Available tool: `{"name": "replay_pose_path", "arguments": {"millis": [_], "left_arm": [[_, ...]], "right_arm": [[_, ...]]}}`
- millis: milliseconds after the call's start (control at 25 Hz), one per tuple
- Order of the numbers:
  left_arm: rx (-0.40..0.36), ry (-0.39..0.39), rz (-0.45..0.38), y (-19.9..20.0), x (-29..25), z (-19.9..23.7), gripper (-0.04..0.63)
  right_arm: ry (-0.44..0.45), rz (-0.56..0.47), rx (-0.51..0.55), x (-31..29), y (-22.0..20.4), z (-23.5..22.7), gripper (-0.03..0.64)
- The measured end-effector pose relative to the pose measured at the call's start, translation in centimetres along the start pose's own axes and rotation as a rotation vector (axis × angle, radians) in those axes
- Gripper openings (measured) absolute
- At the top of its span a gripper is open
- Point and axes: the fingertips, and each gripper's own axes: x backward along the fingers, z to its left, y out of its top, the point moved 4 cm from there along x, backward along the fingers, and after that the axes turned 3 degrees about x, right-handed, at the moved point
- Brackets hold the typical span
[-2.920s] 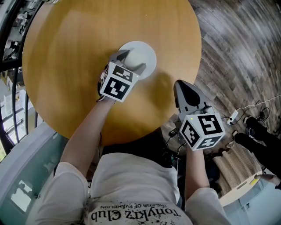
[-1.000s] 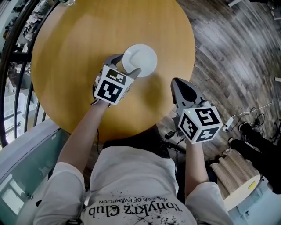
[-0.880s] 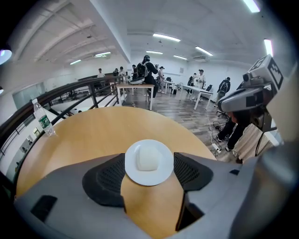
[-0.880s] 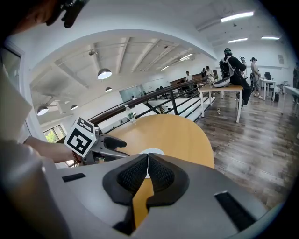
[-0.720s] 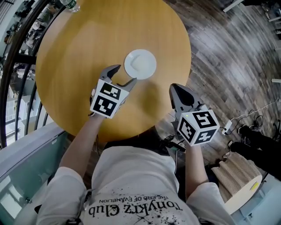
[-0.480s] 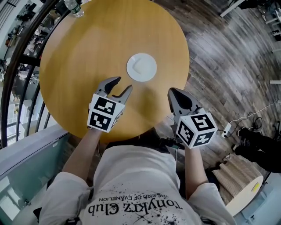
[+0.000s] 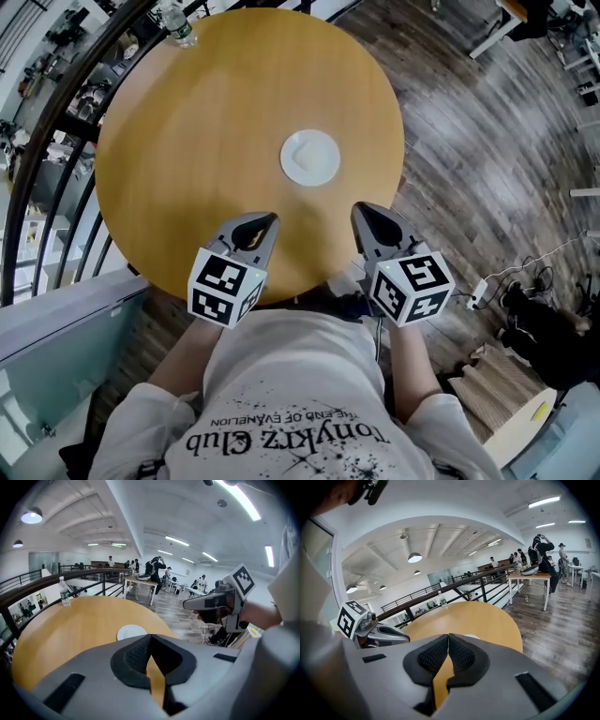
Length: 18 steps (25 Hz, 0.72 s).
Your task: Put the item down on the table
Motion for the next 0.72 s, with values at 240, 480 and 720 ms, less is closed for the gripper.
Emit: {"name": "replay_pose_path", "arguments": {"millis": [240, 480, 720], "left_arm": [[-0.008, -0.004, -0.017, 0.2, 0.8, -1.4, 0.023], [-0.027, 0.013, -0.049, 2.4, 0.7, -0.7, 0.023], [-0.027, 0.013, -0.053, 2.8, 0.9, -1.1, 0.023]], "right_arm": [[0.036, 0.012, 0.025, 0.3, 0.6, 0.9, 0.025], [0.039, 0.007, 0.034, 0.8, 1.2, 0.5, 0.025], [0.038, 0.005, 0.032, 0.9, 1.1, 0.2, 0.025]]}}
